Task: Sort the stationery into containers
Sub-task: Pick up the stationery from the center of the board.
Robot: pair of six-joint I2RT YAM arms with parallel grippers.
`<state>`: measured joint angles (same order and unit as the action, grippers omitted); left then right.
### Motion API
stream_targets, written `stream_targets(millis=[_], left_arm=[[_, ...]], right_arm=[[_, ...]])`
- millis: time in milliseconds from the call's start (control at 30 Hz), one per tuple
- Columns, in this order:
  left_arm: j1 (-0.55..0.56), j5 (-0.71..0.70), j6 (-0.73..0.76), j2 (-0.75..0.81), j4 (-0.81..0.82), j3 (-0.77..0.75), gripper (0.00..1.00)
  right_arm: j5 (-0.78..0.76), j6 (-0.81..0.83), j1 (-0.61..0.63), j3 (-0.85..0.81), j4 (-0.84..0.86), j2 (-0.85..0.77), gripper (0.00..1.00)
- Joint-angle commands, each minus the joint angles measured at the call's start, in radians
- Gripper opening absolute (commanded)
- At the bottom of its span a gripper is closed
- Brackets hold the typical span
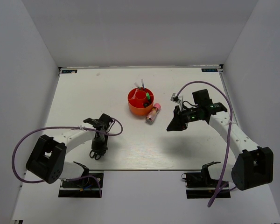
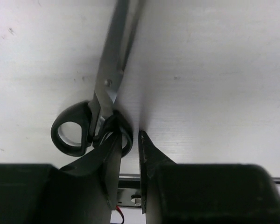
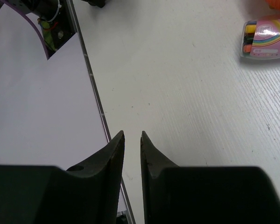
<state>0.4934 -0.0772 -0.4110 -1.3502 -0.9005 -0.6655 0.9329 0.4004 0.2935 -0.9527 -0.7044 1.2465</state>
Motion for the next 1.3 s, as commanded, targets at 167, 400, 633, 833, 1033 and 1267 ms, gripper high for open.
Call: stream_targets(millis=[167, 400, 633, 833, 1033, 1267], left_arm=[[0.071, -0.084, -0.063, 0.042, 0.103, 0.08, 0.31], [0.074, -0.111, -0.106, 0.034, 0.146, 0.121, 0.2], [0.085, -0.137, -0.141, 0.02, 0.199, 0.164, 0.06], [0.123, -0.141, -0.135, 0.098, 0.163, 0.095, 0.01], [0.165, -0.171, -0.065, 0.172, 0.072, -0.109, 0.01], [0.18, -0.164, 0.107, 0.132, -0.003, -0.31, 0.01]], right_arm=[[0.049, 0.014, -0.014, -0.021, -0.018, 0.004, 0.24], [0.06, 0.02, -0.019, -0.029, -0.026, 0.01, 0.24], [0.067, 0.02, -0.025, -0.031, -0.029, 0.019, 0.24], [0.069, 0.025, -0.031, -0.032, -0.033, 0.018, 0.31], [0.052, 0.034, -0.033, -0.034, -0.038, 0.014, 0.36], [-0.005, 0.037, -0.033, -0.035, -0.04, 0.005, 0.38]])
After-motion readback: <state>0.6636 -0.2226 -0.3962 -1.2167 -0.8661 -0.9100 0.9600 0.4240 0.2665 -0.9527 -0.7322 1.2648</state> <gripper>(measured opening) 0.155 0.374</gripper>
